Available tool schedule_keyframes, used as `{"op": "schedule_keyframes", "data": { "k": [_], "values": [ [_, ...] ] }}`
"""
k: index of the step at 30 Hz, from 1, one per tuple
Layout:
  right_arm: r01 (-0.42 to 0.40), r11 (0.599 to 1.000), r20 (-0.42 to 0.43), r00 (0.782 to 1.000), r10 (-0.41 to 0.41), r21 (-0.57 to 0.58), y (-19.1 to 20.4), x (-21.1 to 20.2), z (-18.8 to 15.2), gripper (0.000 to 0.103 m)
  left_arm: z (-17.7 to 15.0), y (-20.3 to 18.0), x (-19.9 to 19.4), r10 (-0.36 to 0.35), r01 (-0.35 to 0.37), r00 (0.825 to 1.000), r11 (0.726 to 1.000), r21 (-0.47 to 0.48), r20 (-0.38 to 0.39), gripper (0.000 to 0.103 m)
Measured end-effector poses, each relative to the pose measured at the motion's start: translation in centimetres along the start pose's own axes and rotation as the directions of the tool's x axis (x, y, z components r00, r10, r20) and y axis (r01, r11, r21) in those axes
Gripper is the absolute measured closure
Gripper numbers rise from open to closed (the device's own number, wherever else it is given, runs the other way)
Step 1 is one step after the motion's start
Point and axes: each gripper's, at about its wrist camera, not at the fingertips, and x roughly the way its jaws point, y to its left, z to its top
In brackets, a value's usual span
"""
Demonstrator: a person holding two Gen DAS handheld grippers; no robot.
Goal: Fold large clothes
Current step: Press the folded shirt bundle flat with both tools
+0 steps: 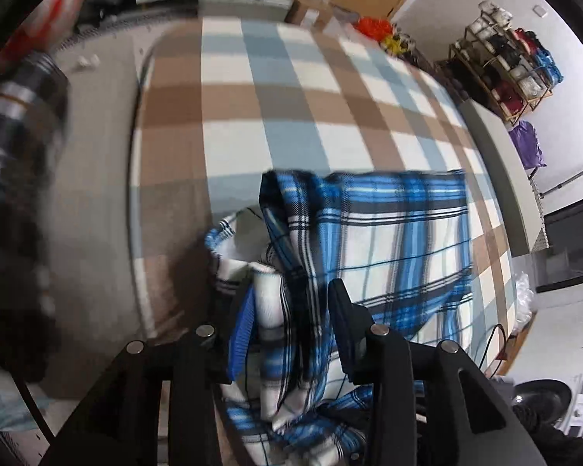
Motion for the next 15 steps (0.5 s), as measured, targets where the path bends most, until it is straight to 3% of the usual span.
{"op": "schedule_keyframes", "data": {
  "k": [1, 3, 4, 5, 6, 7, 10, 12, 15],
  "values": [
    [-0.032, 0.999, -0.005, 0.999, 0.032, 0.022, -0.5, 0.0, -0.2, 0.082, -0.4, -0.5, -0.8, 0.02, -0.021, 0.999, 1.0, 0.012, 0.029, 0.071],
    [-0.106, 0.992, -0.007, 0.994, 0.107, 0.07, -2.3, -0.9, -0.5, 0.074, -0.8, -1.4, -1.3, -0.016, 0.014, 0.999, 0.999, 0.035, 0.046, 0.071],
    [-0.16, 0.982, -0.005, 0.987, 0.161, 0.095, -2.8, -1.1, -0.6, 0.059, -0.9, -1.7, -1.4, -0.045, 0.043, 0.998, 0.998, 0.046, 0.038, 0.071],
    [-0.208, 0.972, -0.003, 0.978, 0.21, 0.113, -2.7, -1.8, -0.6, 0.036, -0.9, -2.3, -1.4, -0.078, 0.076, 0.996, 0.996, 0.052, 0.039, 0.071],
    [-0.288, 0.948, -0.002, 0.957, 0.291, 0.139, -3.0, -2.0, -0.8, 0.026, -0.9, -2.8, -1.3, -0.093, 0.09, 0.994, 0.994, 0.061, 0.051, 0.071],
    [-0.301, 0.943, -0.001, 0.953, 0.304, 0.139, -2.7, -2.5, -1.0, 0.019, -0.8, -3.2, -1.0, -0.098, 0.093, 0.994, 0.993, 0.079, 0.054, 0.071],
    [-0.283, 0.955, 0.01, 0.959, 0.284, 0.09, -2.0, -3.7, -1.8, 0.019, -0.2, -3.5, 1.6, -0.066, 0.064, 0.998, 0.989, 0.133, 0.014, 0.071],
    [-0.339, 0.936, 0.052, 0.941, 0.336, 0.09, -1.9, -5.7, -3.0, 0.019, -0.1, -2.8, 3.9, -0.032, 0.034, 0.999, 0.993, 0.112, -0.018, 0.071],
    [-0.38, 0.92, 0.106, 0.923, 0.37, 0.096, -2.8, -8.9, -4.7, 0.02, -0.3, -0.3, 5.4, -0.122, 0.122, 0.992, 0.992, 0.007, -0.003, 0.071]
  ]
}}
